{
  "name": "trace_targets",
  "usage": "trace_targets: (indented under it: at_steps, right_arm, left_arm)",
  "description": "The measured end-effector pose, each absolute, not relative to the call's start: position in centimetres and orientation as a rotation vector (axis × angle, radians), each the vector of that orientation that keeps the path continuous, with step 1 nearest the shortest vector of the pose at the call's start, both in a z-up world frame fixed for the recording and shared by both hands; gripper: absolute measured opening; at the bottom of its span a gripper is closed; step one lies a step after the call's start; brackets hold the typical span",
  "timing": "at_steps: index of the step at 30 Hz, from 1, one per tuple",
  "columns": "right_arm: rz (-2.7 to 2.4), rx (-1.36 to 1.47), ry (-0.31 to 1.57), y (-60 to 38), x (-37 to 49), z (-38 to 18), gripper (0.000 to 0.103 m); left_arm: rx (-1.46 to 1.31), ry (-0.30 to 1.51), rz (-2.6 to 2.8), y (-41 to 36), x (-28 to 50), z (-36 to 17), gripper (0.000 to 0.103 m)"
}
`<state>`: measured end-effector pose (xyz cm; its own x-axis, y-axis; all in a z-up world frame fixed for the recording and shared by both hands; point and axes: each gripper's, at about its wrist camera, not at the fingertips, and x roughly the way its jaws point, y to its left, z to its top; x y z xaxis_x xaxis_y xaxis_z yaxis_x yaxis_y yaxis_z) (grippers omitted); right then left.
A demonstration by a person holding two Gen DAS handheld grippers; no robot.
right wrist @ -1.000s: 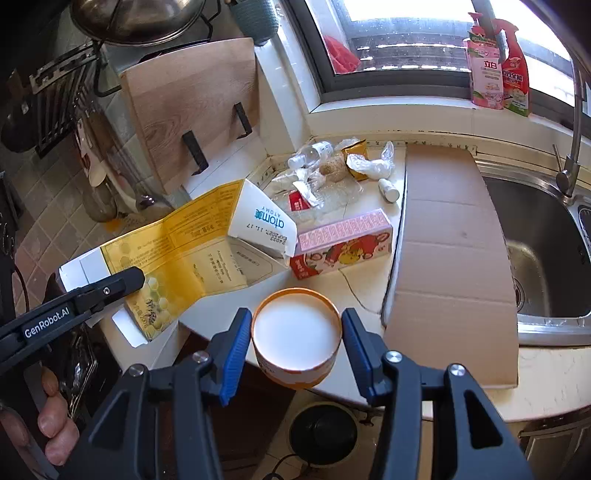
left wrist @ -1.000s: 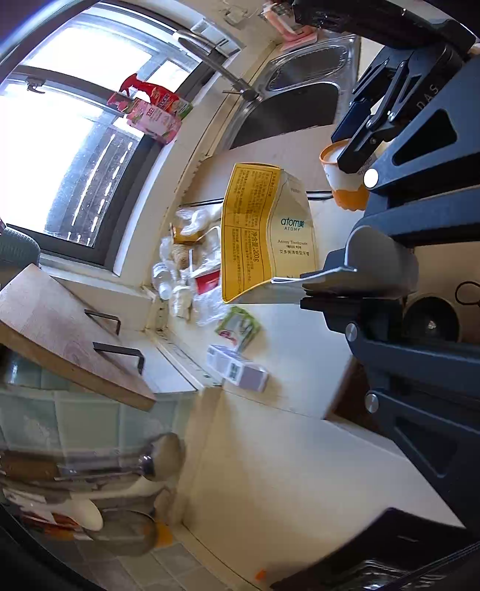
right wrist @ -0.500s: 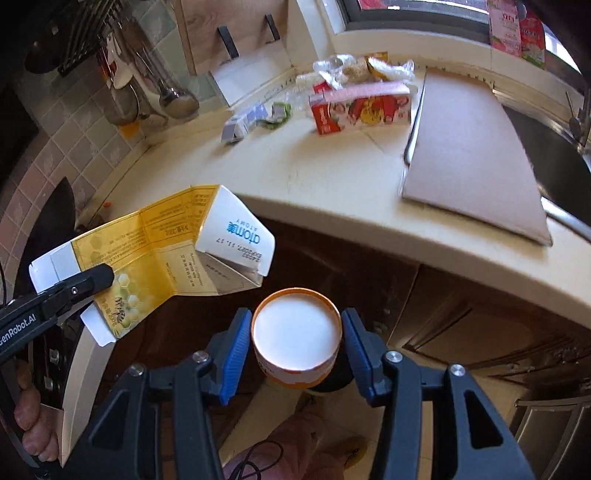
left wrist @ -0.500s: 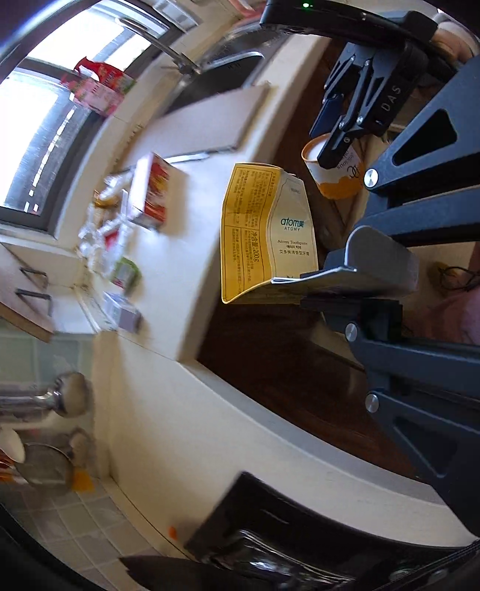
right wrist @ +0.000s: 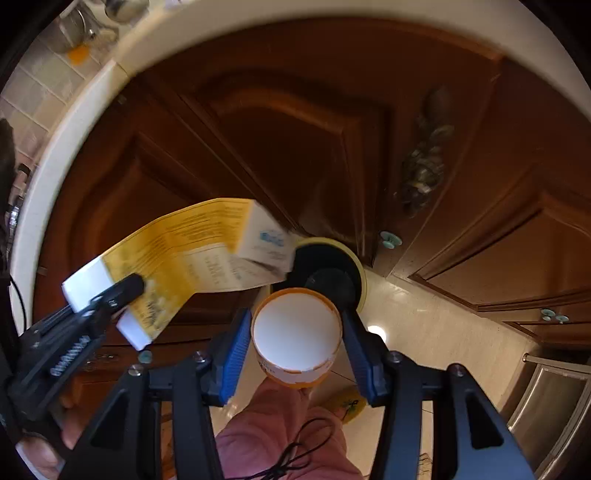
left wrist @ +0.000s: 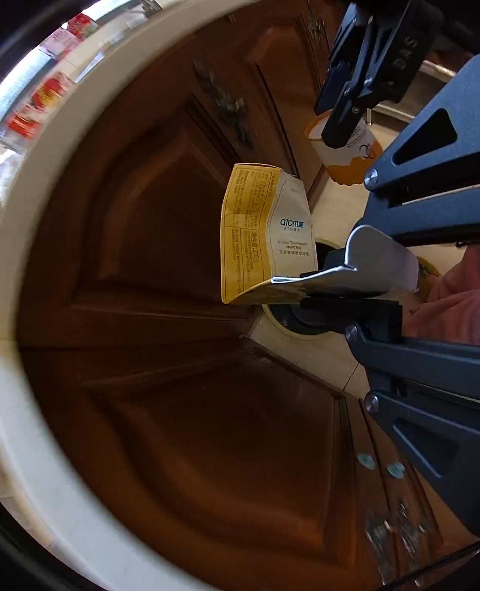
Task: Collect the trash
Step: 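Carry the carton and cup down over the black trash bin with both tools, then open both tools to drop the carton and cup into the bin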
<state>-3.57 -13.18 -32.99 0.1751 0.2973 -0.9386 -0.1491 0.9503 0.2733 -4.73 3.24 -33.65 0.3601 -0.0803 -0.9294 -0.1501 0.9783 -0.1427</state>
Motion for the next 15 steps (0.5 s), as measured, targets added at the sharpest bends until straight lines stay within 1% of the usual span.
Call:
trace_targets:
  at_steps: [4, 6, 7, 9, 10, 11, 15]
  right_arm:
    - [0.321, 0.119, 1.381, -12.3, -2.0, -36.2, 0.051]
    - [0.316, 0.112, 1.396, -11.9, -1.2, -37.9, 0.051]
    - [0.314, 0.109, 1.405, -11.7, -0.8, -38.8, 0.051]
    - [0.299, 0.095, 1.417, -11.1, 0.1, -40.4, 0.051]
    - [0.293, 0.092, 1.423, -11.0, 0.6, -41.0, 0.051]
    - [0.292, 0.093, 1.431, -10.9, 1.0, -41.6, 0.051]
    - [0.278, 0.088, 1.446, -10.8, 2.2, -42.5, 0.051]
  left_arm:
    - [-0.211, 1.244, 0.006, 2.5, -2.9, -38.0, 0.006]
    - [-0.186, 1.246, -0.009, 2.1, -2.1, -39.5, 0.009]
    - [-0.163, 1.243, -0.010, 1.8, -1.8, -40.5, 0.012]
    - [-0.135, 1.236, -0.015, 1.6, -1.3, -41.9, 0.024]
    - [-0.125, 1.244, -0.018, 1.5, -1.0, -42.9, 0.035]
    - [-0.123, 1.253, -0.024, 1.3, -0.7, -43.3, 0.049]
    - [-0.126, 1.284, -0.044, 1.6, 0.0, -45.2, 0.057]
